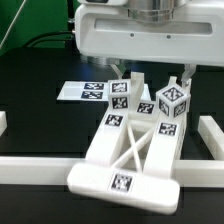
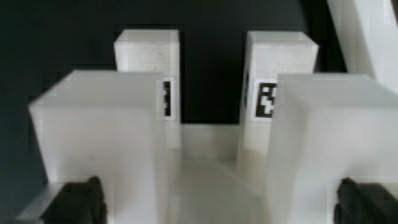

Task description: Assemble chair

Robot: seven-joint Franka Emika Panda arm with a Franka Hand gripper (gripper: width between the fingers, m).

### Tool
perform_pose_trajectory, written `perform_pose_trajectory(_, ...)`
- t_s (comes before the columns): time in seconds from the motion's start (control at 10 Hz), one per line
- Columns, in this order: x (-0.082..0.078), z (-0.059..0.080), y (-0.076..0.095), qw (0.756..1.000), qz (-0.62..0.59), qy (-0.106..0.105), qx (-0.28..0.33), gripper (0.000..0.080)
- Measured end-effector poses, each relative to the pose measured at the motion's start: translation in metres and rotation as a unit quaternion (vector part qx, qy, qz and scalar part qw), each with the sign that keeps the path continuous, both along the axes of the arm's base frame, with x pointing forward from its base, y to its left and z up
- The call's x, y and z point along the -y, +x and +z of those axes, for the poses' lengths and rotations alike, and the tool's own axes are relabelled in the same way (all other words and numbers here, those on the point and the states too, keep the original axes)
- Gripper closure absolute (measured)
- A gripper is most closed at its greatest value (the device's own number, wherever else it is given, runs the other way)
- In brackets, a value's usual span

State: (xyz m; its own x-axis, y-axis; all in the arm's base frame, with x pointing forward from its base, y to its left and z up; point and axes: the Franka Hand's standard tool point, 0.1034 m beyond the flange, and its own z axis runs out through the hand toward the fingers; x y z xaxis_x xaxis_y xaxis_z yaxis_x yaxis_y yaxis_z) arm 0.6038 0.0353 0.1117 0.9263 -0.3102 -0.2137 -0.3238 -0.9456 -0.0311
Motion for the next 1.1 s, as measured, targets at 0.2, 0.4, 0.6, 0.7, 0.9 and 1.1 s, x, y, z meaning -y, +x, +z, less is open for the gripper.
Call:
perform_pose_trajectory(0.2, -0.017, -0.013, -0.016, 1.000, -0.009, -0.005, 0.001, 0.0151)
perform_pose_trajectory(0.4, -0.023, -0.013, -0.011, 1.000, -0.013, -0.018, 0.020, 0.0151)
perform_pose_trajectory(0.6, -0.030, -0.012, -0.007, 0.999, -0.024, -0.022, 0.029, 0.0151)
perform_pose_trajectory(0.7, -0.031, -0.009, -0.005, 0.999, -0.024, -0.021, 0.027, 0.0151)
perform_pose_trajectory(0.9, -0.027, 0.004, -0.002, 0.999, -0.027, -0.016, 0.026, 0.0151)
perform_pose_trajectory(1.1, -0.024, 0.021, 0.002, 0.999, -0.033, -0.011, 0.029, 0.0151)
